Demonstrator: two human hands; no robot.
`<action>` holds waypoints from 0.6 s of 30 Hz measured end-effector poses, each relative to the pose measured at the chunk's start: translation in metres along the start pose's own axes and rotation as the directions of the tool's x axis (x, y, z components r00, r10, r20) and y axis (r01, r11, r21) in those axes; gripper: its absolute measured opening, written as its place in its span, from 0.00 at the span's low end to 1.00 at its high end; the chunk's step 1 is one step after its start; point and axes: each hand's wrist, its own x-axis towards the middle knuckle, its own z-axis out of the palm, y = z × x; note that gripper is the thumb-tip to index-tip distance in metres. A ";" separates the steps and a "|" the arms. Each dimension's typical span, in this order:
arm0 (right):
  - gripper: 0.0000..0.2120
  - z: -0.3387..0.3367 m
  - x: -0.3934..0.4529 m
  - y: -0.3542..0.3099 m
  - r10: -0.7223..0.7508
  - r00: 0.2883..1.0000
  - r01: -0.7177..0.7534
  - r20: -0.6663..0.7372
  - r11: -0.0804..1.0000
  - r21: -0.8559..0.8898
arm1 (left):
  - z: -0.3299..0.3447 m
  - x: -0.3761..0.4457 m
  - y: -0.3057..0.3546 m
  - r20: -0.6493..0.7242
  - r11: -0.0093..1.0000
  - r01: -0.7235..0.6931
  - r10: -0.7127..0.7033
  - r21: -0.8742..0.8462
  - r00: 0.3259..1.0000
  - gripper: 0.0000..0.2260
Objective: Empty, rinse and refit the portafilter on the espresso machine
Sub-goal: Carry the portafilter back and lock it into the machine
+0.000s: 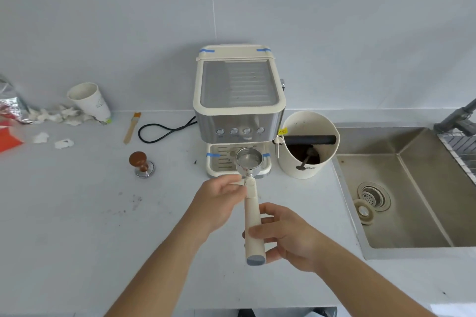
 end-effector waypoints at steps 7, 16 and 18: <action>0.21 -0.007 0.028 -0.005 0.067 0.998 -0.067 -0.017 0.998 0.004 | -0.049 0.015 0.044 -0.224 0.834 -0.421 0.514 0.357 0.828 0.05; 0.14 -0.009 0.057 -0.019 0.063 0.997 -0.062 -0.034 0.998 0.018 | -0.069 0.059 0.101 -0.005 0.503 -0.591 0.763 0.630 0.646 0.08; 0.16 -0.009 0.061 -0.021 0.055 0.998 -0.054 -0.031 0.998 0.028 | -0.069 0.073 0.110 0.068 0.469 -0.586 0.740 0.661 0.670 0.10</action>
